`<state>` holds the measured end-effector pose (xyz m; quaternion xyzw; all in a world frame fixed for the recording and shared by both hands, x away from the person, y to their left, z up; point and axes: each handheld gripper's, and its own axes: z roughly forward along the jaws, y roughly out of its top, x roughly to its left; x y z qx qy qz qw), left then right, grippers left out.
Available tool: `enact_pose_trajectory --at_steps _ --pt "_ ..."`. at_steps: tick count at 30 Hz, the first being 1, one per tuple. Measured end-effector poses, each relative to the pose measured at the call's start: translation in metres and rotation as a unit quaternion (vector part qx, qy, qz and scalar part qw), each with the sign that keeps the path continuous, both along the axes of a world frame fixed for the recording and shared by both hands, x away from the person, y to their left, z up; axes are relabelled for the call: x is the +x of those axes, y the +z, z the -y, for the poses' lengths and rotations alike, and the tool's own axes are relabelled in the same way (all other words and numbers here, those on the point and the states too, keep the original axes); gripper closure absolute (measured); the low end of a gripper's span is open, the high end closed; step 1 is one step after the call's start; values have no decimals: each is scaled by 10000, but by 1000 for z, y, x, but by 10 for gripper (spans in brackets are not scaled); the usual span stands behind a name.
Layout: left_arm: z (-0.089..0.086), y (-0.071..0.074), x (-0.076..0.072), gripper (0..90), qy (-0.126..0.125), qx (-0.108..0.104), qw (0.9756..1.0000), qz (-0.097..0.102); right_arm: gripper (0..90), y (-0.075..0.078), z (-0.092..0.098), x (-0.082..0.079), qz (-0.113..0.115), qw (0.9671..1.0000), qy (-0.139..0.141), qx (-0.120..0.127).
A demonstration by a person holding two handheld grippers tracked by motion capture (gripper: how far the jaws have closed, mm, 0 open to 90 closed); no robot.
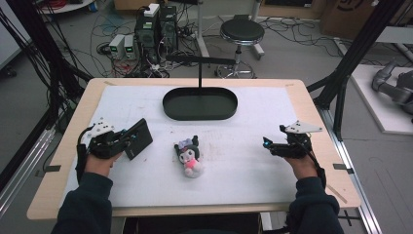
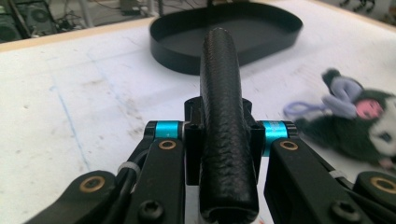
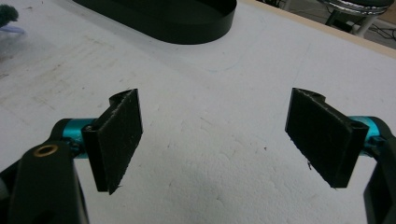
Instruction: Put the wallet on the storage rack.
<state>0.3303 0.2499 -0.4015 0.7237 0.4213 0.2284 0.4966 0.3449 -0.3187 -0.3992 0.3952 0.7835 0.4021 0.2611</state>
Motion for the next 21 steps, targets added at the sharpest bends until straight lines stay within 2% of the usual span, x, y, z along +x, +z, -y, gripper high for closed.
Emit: enact_pose_trajectory --at_steps 4,8,14,18,21 --pt "-1 10 6 769 129 -81 9998 107 191 0 0 0 -12 10000 11 10" --pt "1 20 17 771 144 -271 9992 246 191 1 0 1 -10 10000 -11 72" --pt "17 43 42 770 8 -200 9974 687 191 1 -1 2 25 9999 0 98" --pt "28 55 65 769 27 -212 9971 731 191 2 0 2 42 9999 -21 131" --pt "38 60 82 769 -8 -166 9977 653 191 3 2 2 46 9999 -26 155"
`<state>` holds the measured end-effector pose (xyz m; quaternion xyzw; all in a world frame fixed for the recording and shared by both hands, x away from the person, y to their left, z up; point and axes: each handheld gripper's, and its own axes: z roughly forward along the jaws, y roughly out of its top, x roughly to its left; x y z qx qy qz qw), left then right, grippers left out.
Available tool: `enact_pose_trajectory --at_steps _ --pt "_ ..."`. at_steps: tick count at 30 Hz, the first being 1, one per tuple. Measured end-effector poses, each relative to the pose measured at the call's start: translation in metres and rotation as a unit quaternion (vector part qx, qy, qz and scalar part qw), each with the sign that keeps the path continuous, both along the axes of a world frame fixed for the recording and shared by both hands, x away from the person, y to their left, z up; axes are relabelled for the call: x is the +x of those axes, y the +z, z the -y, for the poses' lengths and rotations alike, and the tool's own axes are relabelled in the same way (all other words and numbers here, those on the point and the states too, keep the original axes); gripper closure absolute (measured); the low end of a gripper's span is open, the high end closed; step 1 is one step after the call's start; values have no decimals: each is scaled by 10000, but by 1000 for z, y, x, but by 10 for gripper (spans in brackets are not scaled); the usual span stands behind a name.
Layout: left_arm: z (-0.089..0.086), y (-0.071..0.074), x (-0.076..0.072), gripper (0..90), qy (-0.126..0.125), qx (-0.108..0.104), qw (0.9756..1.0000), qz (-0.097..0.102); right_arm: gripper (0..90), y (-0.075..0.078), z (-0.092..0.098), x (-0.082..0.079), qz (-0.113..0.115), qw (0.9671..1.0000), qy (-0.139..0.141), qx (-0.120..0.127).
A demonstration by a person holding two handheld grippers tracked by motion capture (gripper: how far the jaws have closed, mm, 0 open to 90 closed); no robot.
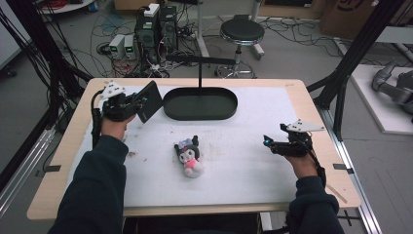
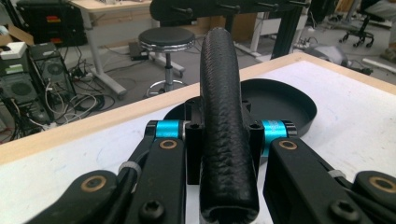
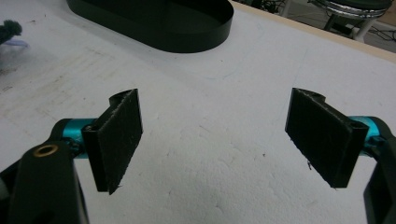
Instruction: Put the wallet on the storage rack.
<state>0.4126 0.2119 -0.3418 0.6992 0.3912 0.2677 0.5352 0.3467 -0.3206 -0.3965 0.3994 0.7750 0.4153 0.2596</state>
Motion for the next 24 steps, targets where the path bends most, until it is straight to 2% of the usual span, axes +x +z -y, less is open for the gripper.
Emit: enact_pose_trajectory --at_steps 3,8,9,14,17,20,22,24 --pt "11 1 16 769 -90 106 9999 -66 191 0 0 0 -8 10000 -13 31" --pt "31 -3 39 769 -76 262 9996 -48 191 0 1 0 -4 10000 -7 50" --pt "34 -5 42 769 -58 230 9997 39 191 0 1 0 -7 10000 -3 51" --pt "47 -16 60 769 16 266 9996 -59 191 0 3 0 -4 10000 -16 73" --pt "56 -15 72 770 -21 251 9997 5 191 0 3 -1 -24 9999 -27 104" --pt "65 -16 85 770 -22 407 9992 -55 191 -1 4 0 -39 9999 -28 107" --pt "68 -22 92 770 -8 374 9993 -28 191 -1 4 0 -40 9999 -24 127" --pt "71 -28 99 770 -19 524 9986 -59 191 -1 5 -1 -45 9999 -32 129"
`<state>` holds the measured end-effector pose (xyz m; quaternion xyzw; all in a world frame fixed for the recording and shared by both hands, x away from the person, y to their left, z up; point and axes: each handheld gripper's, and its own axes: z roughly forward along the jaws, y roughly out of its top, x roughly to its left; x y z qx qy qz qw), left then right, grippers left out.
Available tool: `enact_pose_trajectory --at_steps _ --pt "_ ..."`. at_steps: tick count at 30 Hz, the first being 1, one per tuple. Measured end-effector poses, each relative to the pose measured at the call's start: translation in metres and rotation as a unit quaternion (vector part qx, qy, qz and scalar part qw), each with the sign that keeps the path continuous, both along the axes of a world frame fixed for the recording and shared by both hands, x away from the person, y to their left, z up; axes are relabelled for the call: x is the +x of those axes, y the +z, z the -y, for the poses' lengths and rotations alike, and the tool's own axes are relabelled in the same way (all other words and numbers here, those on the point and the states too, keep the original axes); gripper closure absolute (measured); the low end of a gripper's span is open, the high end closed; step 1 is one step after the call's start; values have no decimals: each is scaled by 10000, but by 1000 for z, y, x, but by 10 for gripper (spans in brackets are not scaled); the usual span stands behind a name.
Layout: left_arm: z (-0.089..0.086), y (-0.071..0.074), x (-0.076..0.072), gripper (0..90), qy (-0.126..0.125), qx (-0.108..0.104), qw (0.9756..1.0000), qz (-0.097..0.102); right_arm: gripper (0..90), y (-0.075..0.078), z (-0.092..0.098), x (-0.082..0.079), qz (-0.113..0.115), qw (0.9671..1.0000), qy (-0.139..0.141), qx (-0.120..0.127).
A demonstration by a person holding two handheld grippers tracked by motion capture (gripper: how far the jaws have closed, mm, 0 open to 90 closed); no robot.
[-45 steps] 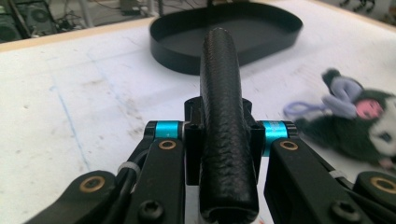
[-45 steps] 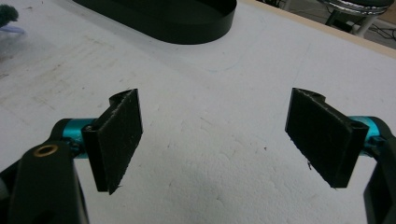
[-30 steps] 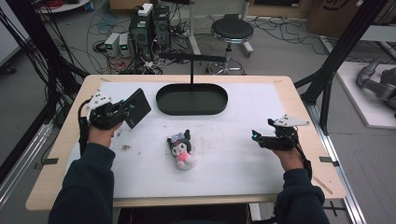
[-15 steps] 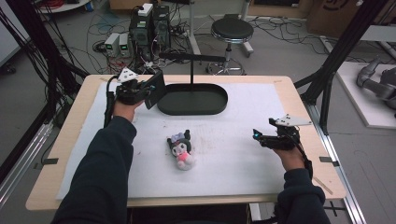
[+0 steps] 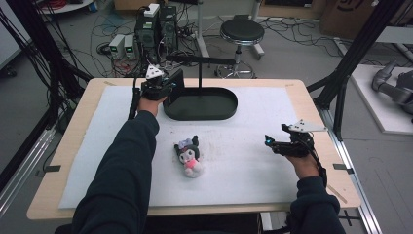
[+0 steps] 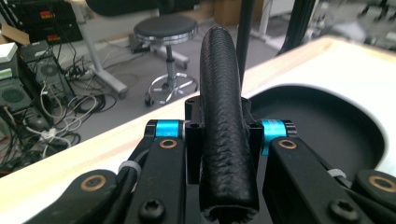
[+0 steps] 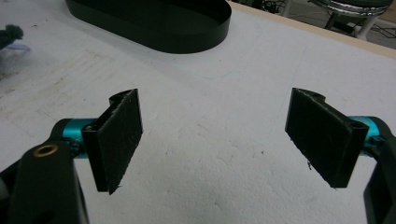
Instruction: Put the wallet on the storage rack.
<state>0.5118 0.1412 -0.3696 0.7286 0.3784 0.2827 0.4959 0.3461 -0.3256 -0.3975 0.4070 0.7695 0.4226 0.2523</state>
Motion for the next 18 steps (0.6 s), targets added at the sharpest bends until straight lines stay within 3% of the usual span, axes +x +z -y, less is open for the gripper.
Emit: enact_pose_trajectory --at_steps 8,12,16,18 --pt "9 -14 20 768 319 451 9984 130 191 -2 3 -2 -27 10000 -14 19" --pt "17 -28 23 765 179 789 9966 -132 191 -3 4 -2 -41 10000 -6 16" --pt "22 -30 21 719 118 607 9978 -242 191 -4 4 -3 -37 10000 -11 33" --pt "24 -29 20 612 56 416 9984 -387 191 -3 3 -3 -20 10000 16 -2"
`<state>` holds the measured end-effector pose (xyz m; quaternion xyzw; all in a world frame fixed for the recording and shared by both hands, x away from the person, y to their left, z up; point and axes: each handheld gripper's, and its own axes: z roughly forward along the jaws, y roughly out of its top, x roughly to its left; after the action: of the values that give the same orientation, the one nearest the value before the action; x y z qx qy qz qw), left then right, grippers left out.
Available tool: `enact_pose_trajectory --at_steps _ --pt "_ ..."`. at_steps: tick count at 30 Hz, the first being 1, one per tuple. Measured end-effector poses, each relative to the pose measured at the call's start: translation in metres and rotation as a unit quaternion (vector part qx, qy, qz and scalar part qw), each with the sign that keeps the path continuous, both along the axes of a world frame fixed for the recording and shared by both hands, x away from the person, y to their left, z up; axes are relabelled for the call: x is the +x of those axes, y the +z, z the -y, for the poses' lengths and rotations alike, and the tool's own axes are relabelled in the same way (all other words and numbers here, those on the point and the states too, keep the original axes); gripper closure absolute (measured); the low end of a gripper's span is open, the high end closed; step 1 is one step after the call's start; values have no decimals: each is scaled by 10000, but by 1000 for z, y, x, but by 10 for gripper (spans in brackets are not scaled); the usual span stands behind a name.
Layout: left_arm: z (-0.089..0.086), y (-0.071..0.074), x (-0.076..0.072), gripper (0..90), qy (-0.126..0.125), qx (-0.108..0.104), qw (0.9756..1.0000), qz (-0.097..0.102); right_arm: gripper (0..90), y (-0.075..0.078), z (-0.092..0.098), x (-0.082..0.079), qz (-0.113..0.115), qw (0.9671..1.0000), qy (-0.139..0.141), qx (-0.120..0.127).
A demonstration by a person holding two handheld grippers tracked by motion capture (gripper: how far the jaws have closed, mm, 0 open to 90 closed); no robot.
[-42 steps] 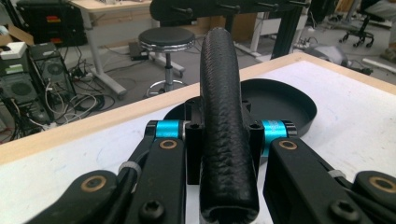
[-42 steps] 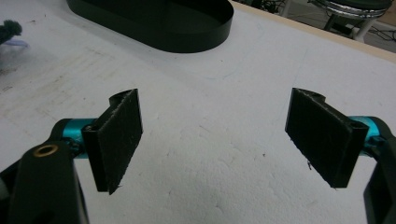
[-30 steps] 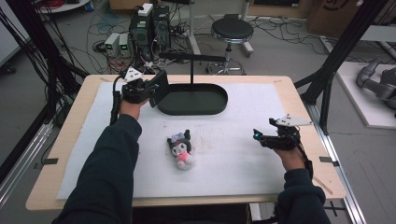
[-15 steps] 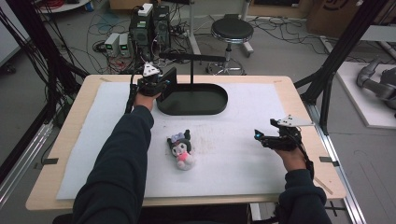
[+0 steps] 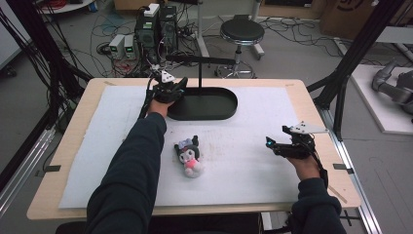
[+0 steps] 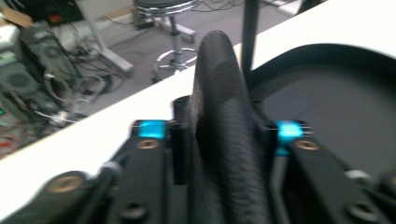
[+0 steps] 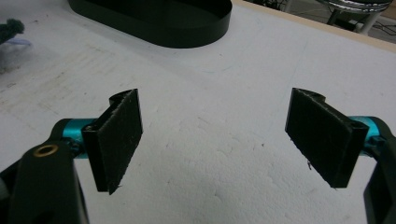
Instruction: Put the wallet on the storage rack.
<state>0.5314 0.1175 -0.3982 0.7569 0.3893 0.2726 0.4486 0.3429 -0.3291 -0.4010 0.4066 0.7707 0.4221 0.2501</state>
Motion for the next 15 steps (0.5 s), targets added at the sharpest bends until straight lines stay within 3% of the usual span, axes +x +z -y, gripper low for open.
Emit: enact_pose_trajectory --at_steps 2,9,12,15 --pt "2 1 -3 512 -101 -173 9997 -155 191 1 1 -1 11 10000 -28 45" --pt "7 -4 -16 439 -312 -699 9956 -549 191 3 3 -2 60 9999 -13 79" --pt "9 -8 -14 413 -322 -809 9933 -755 191 3 2 -2 58 10000 -3 77" --pt "13 -13 -11 391 -107 -646 9947 -794 191 3 2 -2 60 10000 6 76"
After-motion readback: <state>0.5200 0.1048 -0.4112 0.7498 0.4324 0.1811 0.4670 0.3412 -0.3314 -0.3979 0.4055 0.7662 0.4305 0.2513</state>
